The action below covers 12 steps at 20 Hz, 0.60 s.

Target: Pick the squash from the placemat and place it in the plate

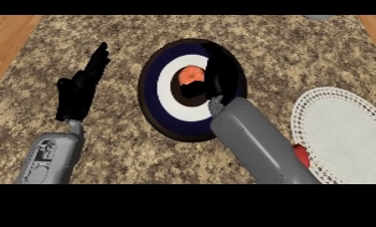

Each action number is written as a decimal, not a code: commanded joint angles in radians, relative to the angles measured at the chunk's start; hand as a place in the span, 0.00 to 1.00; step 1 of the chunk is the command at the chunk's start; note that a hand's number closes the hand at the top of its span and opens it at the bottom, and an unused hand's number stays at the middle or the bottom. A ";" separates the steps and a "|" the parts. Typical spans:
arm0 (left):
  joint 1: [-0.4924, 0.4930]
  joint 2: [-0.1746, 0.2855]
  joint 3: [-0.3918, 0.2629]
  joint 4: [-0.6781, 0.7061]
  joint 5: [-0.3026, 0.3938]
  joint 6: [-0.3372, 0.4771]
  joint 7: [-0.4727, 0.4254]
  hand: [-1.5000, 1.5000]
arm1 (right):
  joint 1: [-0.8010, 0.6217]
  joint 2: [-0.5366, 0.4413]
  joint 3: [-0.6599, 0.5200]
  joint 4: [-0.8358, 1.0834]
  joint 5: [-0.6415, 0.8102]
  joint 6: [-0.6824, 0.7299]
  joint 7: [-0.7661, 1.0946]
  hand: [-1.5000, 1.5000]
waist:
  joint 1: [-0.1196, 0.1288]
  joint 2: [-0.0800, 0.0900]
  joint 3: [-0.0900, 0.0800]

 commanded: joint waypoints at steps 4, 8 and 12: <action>0.004 -0.015 0.002 -0.002 -0.013 0.016 0.001 0.50 | -0.065 0.002 0.035 0.151 -0.230 -0.236 -0.147 0.00 | -0.004 -0.002 0.000; 0.022 0.015 0.013 -0.019 -0.002 -0.011 0.004 0.50 | -0.034 0.002 -0.023 0.085 -0.318 -0.374 -0.295 0.00 | -0.002 0.000 0.001; -0.028 0.015 0.041 -0.004 0.006 0.008 0.044 0.50 | 0.037 0.002 -0.035 -0.017 -0.313 -0.535 -0.292 0.00 | -0.036 -0.009 0.001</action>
